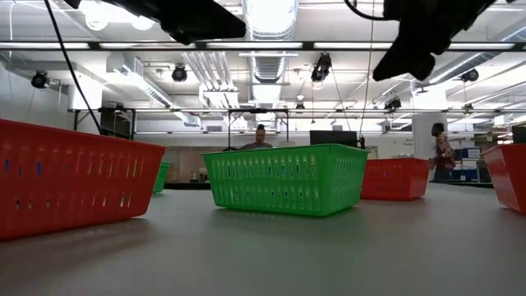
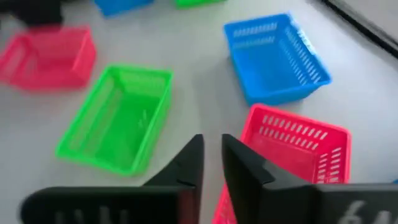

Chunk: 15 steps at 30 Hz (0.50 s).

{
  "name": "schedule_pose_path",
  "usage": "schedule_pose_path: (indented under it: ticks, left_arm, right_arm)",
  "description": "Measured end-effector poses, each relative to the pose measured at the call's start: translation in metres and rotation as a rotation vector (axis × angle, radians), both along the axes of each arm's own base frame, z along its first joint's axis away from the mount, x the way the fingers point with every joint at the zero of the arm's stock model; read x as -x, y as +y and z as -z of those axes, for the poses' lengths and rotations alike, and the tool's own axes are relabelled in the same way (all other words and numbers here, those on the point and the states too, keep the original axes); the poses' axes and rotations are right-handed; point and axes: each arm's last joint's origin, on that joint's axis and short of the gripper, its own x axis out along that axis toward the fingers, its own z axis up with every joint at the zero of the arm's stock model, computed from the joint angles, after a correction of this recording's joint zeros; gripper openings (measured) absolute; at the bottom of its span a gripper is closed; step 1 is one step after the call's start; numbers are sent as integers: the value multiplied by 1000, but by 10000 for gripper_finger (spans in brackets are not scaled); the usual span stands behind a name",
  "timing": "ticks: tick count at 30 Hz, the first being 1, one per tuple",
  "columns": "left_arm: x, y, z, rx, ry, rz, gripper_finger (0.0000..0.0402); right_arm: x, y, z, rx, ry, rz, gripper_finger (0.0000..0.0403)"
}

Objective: Stack baskets by color
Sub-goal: Stack the top left blue basket on the top right blue basket

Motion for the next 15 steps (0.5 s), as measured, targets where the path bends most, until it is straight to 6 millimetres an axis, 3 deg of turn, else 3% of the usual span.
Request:
schedule_pose_path:
  ticks: [8,15]
  left_arm:
    - [4,3,1,-153,23,-12,90]
    - [10,8,2,-294,45,-118,90]
  right_arm:
    - [-32,-6,-18,211,126,-155,157]
    - [-64,-33,-31,370,252,-307,189]
